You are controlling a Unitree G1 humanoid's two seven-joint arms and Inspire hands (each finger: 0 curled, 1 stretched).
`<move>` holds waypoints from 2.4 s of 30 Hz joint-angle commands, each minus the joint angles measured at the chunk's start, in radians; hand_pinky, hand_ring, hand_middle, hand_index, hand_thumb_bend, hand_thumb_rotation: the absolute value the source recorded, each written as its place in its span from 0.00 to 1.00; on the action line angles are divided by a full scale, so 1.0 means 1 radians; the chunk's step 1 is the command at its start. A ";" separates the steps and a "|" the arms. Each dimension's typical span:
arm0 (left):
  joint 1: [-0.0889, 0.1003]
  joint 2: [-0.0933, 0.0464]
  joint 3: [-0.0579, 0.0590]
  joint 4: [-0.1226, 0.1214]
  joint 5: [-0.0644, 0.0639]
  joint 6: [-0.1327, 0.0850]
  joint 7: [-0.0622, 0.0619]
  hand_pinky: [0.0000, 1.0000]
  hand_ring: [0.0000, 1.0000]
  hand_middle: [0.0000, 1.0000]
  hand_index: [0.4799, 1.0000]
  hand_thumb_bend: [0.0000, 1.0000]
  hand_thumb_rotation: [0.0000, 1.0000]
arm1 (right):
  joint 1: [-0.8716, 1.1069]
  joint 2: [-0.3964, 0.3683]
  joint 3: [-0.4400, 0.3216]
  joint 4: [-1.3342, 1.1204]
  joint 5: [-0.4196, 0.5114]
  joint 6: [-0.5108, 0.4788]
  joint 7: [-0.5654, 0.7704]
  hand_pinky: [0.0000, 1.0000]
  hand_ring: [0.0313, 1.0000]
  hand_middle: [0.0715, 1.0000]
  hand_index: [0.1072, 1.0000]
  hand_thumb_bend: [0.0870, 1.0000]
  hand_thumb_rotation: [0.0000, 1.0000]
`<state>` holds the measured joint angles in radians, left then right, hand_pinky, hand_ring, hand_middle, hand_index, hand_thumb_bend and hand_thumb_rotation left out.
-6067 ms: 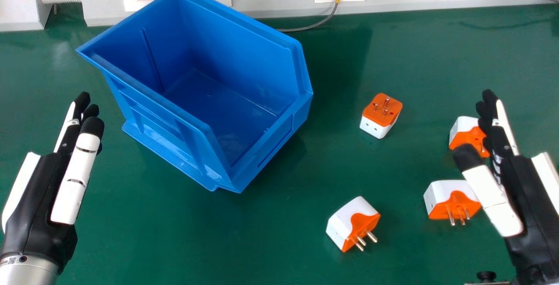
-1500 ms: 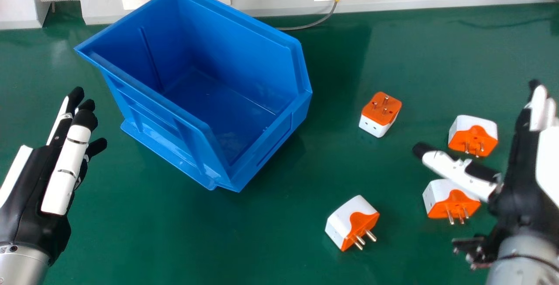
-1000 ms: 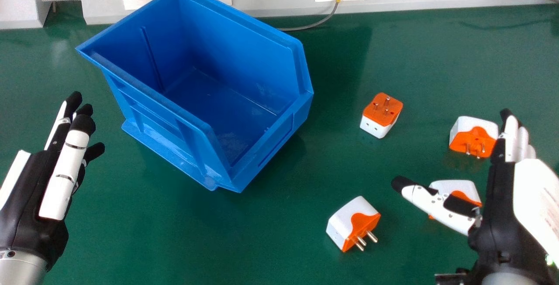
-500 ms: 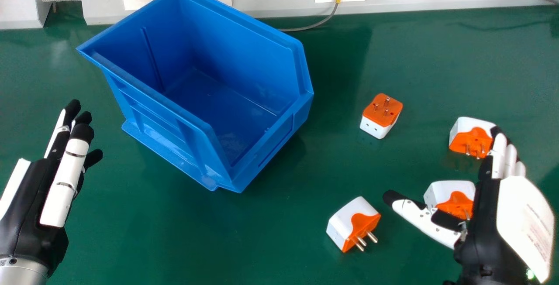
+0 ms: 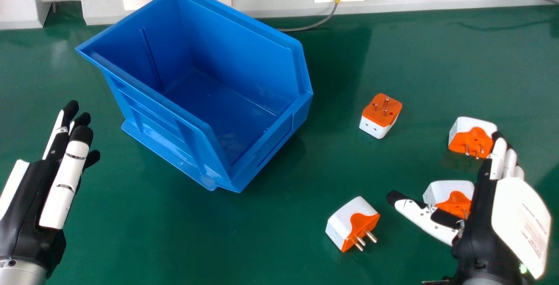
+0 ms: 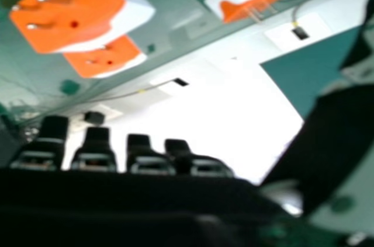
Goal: Pick all objects and put in blue box
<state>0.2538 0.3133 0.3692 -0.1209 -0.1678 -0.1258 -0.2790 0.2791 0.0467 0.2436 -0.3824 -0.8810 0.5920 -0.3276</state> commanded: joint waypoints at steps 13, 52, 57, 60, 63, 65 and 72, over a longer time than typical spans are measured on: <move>-0.002 0.007 0.012 -0.007 -0.010 -0.027 0.001 0.94 0.98 0.99 1.00 0.47 0.99 | -0.075 -0.005 -0.024 0.086 -0.008 0.103 0.028 0.92 0.97 1.00 0.98 0.69 0.41; 0.009 0.012 0.016 -0.060 -0.012 0.019 0.007 0.95 0.99 1.00 1.00 0.44 1.00 | -0.256 -0.001 -0.152 0.284 0.148 0.194 0.027 0.94 0.99 1.00 0.99 0.69 0.42; 0.005 0.015 0.019 -0.049 -0.015 0.018 0.004 0.95 0.99 1.00 1.00 0.44 1.00 | -0.286 -0.003 -0.171 0.320 0.181 0.189 0.010 0.95 0.99 1.00 0.99 0.69 0.42; 0.001 0.017 0.019 -0.040 -0.014 0.016 0.003 0.96 0.99 1.00 1.00 0.44 1.00 | -0.301 -0.008 -0.178 0.340 0.192 0.193 0.004 0.95 0.99 1.00 0.99 0.69 0.42; -0.005 0.019 0.021 -0.023 -0.017 0.007 0.001 0.96 0.99 1.00 1.00 0.44 1.00 | -0.307 -0.007 -0.179 0.343 0.194 0.199 0.002 0.95 0.99 1.00 0.99 0.69 0.42; -0.005 0.019 0.021 -0.023 -0.018 0.008 0.000 0.96 0.99 1.00 1.00 0.44 1.00 | -0.309 -0.007 -0.178 0.346 0.195 0.201 0.002 0.95 0.99 1.00 0.99 0.69 0.42; 0.001 0.017 0.020 -0.045 -0.013 0.018 0.007 0.96 0.99 1.00 1.00 0.45 1.00 | -0.335 -0.013 -0.178 0.385 0.207 0.219 -0.005 0.95 0.99 1.00 0.99 0.69 0.42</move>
<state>0.2533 0.3221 0.3772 -0.1382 -0.1768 -0.0971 -0.2782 -0.0421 0.0445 0.0741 -0.0063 -0.6814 0.7983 -0.3269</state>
